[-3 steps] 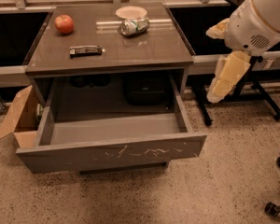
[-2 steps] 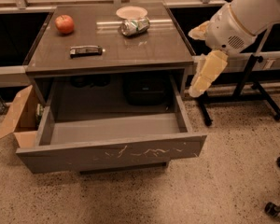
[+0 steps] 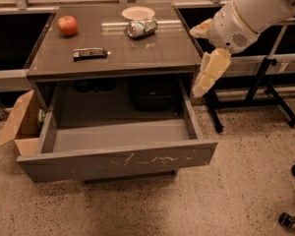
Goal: Place rxbar chocolate into top drawer
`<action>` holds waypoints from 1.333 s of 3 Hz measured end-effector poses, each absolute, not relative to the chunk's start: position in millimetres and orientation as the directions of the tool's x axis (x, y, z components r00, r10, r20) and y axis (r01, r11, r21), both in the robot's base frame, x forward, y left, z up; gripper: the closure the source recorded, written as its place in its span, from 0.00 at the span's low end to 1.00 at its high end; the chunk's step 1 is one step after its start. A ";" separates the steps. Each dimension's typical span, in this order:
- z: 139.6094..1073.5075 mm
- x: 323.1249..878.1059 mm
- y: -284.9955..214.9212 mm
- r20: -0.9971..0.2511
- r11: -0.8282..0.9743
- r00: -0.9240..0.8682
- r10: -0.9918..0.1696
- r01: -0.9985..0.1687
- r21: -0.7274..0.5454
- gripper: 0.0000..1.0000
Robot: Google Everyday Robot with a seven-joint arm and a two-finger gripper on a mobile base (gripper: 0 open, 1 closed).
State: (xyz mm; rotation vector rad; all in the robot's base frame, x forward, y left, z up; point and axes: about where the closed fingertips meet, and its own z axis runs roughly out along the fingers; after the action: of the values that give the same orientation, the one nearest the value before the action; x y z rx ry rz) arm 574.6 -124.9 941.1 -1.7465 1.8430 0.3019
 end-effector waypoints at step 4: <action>927.8 660.4 -64.7 -0.665 -0.001 0.175 -0.726 -0.967 -0.253 0.00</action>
Offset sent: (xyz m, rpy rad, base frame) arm 0.0305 0.0294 -0.0008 0.0768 -0.0183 0.0600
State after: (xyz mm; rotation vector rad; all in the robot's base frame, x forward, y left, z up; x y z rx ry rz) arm 660.4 -64.7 927.8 -1.7808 1.6053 0.4572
